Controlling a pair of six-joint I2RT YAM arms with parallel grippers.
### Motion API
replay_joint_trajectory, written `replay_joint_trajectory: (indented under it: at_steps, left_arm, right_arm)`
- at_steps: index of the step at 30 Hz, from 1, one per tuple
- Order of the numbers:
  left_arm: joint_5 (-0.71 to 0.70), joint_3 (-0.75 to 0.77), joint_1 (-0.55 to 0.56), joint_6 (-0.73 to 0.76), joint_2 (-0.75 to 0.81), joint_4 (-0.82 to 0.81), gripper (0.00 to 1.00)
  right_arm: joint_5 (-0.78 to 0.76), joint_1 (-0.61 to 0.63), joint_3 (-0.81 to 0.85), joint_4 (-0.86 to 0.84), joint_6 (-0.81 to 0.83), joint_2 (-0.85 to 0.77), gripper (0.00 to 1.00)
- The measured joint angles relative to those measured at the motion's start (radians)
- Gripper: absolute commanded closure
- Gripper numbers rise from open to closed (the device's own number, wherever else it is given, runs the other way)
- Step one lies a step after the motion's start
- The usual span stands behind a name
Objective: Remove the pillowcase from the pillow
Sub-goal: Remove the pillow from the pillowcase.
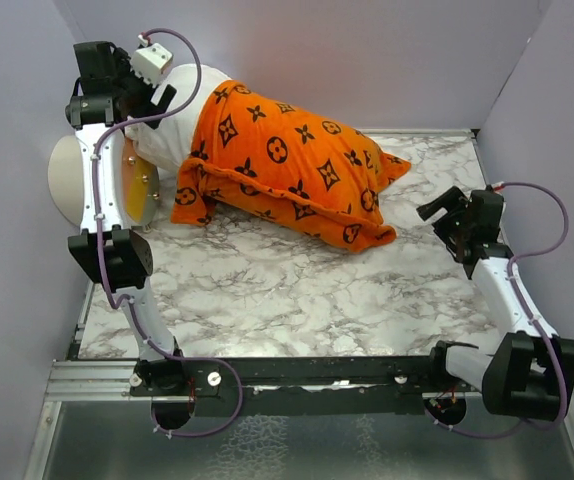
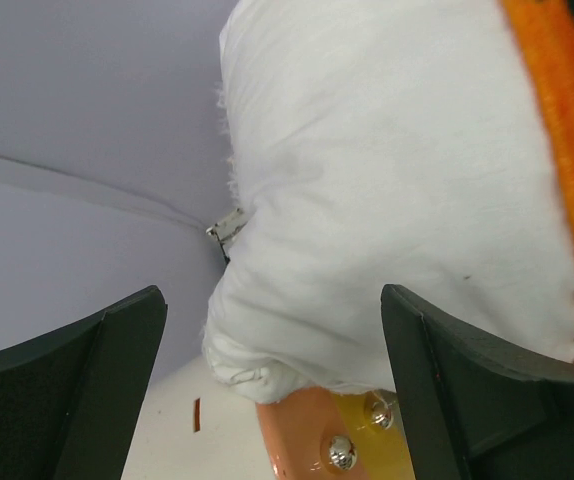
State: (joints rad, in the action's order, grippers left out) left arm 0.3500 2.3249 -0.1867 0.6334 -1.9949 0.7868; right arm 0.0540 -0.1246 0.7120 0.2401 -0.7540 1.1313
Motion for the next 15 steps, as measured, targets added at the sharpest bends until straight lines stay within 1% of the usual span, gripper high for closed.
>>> replay_joint_trajectory:
  at_steps: [2, 4, 7, 9, 12, 13, 15]
  left_arm:
    - [0.014, 0.026, 0.020, -0.003, 0.010, 0.011, 0.08]
    - [0.021, 0.038, 0.031, -0.008, 0.015, 0.015, 0.08]
    - [0.019, 0.038, 0.035, -0.024, 0.017, 0.015, 0.08]
    - [0.000, 0.029, 0.042, -0.042, 0.017, 0.012, 0.08]
    - [-0.034, 0.019, 0.066, -0.061, 0.014, 0.006, 0.07]
    - [-0.051, 0.018, 0.083, -0.064, 0.010, 0.006, 0.02]
    - [-0.077, 0.018, 0.113, -0.065, -0.003, 0.000, 0.01]
  right_arm:
    - [0.009, 0.000, 0.005, -0.042, 0.020, 0.011, 0.14]
    - [0.045, 0.000, 0.051, -0.082, 0.029, 0.091, 0.14]
    - [0.109, 0.029, 0.179, -0.152, 0.034, 0.281, 0.14]
    - [0.124, 0.076, 0.277, -0.156, 0.047, 0.390, 0.14]
    - [0.135, 0.134, 0.419, -0.157, 0.060, 0.502, 0.14]
    - [0.143, 0.151, 0.459, -0.158, 0.064, 0.531, 0.14]
    - [0.142, 0.163, 0.515, -0.154, 0.070, 0.562, 0.13]
